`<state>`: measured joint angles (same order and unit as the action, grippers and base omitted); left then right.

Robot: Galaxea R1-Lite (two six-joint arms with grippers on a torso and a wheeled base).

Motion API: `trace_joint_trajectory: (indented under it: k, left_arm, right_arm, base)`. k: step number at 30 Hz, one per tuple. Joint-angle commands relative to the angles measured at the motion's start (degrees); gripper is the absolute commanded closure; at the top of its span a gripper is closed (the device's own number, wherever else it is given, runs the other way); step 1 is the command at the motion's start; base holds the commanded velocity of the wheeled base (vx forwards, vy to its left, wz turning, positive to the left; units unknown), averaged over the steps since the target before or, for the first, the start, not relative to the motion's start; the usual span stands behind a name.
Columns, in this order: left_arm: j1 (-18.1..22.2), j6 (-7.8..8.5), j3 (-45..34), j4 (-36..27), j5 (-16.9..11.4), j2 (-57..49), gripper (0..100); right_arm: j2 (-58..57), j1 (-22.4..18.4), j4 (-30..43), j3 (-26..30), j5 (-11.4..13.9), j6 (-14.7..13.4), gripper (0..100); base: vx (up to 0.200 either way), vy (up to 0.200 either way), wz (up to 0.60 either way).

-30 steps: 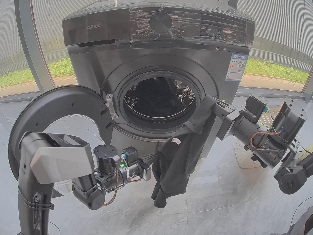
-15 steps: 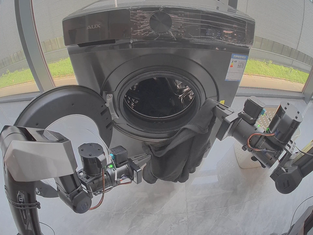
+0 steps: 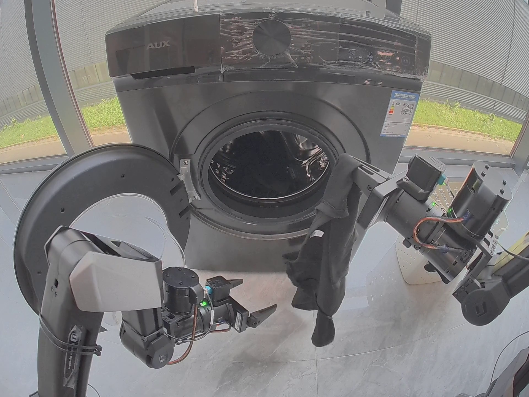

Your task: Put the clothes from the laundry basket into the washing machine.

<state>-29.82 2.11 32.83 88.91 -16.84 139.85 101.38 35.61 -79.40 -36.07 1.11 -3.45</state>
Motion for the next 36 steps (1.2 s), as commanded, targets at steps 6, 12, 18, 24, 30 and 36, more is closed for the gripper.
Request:
trace_joint_trajectory:
  k: [6,12,18,24,30,36]
  left_arm:
    - [0.11,0.18,4.00,0.04,-0.22,6.14,0]
    - [-0.94,0.70,4.26,0.13,-3.12,5.78,0]
    - [-1.38,0.70,7.60,0.13,-3.12,5.87,0]
    - [-2.53,0.70,12.35,0.04,-2.68,6.58,0]
    - [-2.61,0.70,16.30,0.04,-2.41,8.42,100]
    - [-3.40,0.44,19.47,0.04,0.05,8.33,100]
  right_arm:
    - [-0.83,2.36,-0.14,0.56,-0.05,0.02,100]
    - [-0.83,2.36,-0.06,0.65,-0.05,0.02,100]
    - [-0.65,2.45,-0.41,1.53,-0.05,-0.07,100]
    - [-0.65,2.62,-0.23,1.53,-0.05,0.02,100]
    - [-0.74,2.89,-0.32,1.88,-0.05,-0.07,100]
    - [-0.65,2.89,-0.23,1.97,-0.05,-0.07,100]
  base:
    - [0.000,0.000,0.00]
    - [0.000,0.000,0.00]
    - [0.000,0.000,0.00]
    - [0.000,0.000,0.00]
    - [0.000,0.000,0.00]
    - [0.000,0.000,0.00]
